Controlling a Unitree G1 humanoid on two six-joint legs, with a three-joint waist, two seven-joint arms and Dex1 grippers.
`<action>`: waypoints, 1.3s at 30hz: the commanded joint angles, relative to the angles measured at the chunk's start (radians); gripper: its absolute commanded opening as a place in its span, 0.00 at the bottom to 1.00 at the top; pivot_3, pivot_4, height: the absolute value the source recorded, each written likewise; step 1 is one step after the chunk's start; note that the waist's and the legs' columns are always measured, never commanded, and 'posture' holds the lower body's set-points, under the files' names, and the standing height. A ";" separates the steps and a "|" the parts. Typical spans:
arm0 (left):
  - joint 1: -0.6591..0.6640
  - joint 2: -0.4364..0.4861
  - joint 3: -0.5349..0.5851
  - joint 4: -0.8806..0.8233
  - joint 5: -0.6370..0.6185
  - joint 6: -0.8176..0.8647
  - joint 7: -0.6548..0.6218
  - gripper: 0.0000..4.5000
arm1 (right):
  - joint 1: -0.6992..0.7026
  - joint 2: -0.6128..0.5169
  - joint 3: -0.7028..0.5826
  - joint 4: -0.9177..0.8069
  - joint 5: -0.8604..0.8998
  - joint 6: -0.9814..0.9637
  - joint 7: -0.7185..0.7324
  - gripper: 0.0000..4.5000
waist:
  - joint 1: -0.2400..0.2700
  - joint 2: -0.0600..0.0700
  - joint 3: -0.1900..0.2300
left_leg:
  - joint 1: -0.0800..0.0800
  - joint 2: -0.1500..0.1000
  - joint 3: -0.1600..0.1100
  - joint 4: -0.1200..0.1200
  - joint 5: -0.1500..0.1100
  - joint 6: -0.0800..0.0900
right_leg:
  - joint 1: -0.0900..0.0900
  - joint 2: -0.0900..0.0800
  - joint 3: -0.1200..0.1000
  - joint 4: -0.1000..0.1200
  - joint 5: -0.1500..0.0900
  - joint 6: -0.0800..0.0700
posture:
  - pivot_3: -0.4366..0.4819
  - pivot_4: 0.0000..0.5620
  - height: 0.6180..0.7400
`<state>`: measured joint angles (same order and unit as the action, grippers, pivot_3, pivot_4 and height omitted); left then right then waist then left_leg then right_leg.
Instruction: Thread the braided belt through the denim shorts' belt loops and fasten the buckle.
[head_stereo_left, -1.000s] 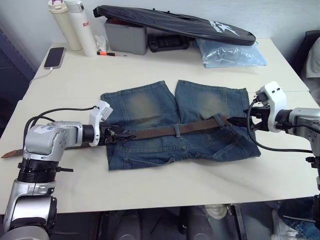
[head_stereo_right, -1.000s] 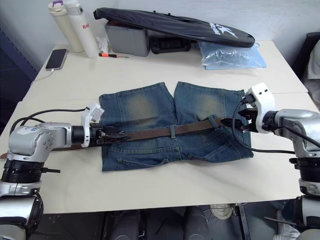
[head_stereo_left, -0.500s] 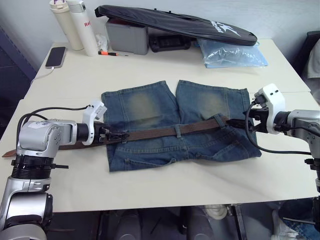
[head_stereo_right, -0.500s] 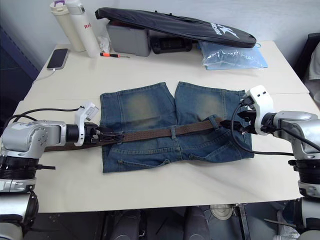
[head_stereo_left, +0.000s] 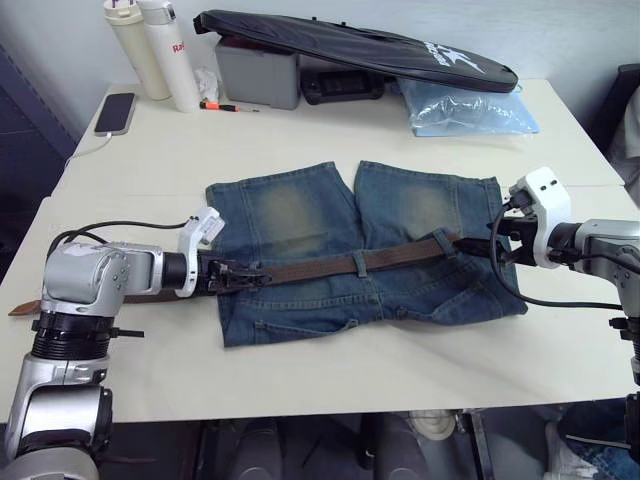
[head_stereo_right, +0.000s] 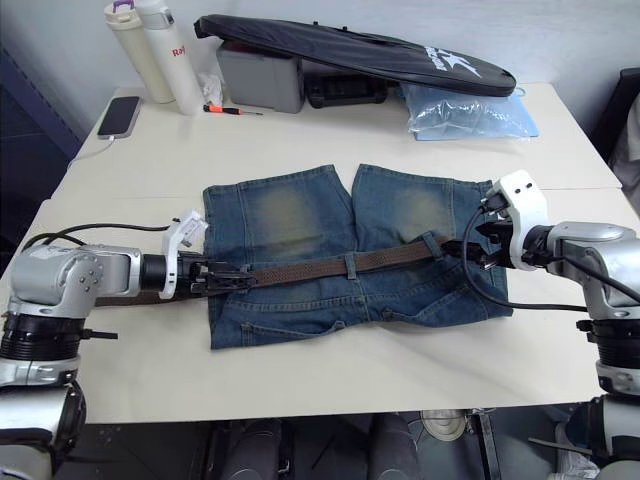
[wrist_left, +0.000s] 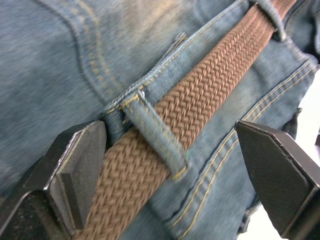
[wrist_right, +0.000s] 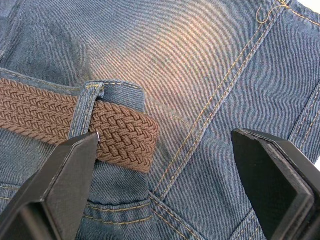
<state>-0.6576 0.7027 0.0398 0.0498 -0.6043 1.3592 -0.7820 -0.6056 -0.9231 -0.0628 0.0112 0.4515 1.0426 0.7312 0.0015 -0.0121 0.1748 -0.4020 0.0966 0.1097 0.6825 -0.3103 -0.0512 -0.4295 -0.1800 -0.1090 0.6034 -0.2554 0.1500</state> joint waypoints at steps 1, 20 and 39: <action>-0.034 -0.011 0.058 -0.002 -0.055 0.046 -0.010 0.99 | 0.001 -0.005 -0.037 -0.030 -0.003 -0.008 -0.005 1.00 | -0.001 0.000 0.000 | 0.000 0.000 0.000 0.000 0.000 0.000 | 0.000 0.000 0.000 0.000 0.000 0.000 | 0.48 0.27 0.99; -0.037 -0.070 0.072 0.133 0.027 -0.077 0.106 0.99 | 0.002 0.006 -0.036 -0.040 -0.003 -0.015 -0.024 1.00 | 0.000 0.000 0.000 | 0.000 0.000 0.000 0.000 0.000 0.000 | 0.000 0.000 0.000 0.000 0.000 0.000 | 0.48 0.27 0.99; 0.025 0.001 -0.001 -0.010 -0.049 0.030 0.002 0.99 | 0.016 0.004 -0.048 -0.051 -0.003 -0.014 -0.029 1.00 | -0.002 0.000 0.000 | 0.001 0.000 0.000 0.000 0.000 0.000 | 0.001 0.000 0.000 0.000 0.000 0.000 | 0.48 0.27 0.99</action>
<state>-0.6438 0.6874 0.0555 0.0761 -0.6258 1.3674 -0.7523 -0.5821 -0.9108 -0.0682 -0.0134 0.4510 1.0417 0.7059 -0.0008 -0.0121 0.1747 -0.4015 0.0966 0.1098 0.6826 -0.3102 -0.0513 -0.4289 -0.1801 -0.1090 0.6031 -0.2551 0.1505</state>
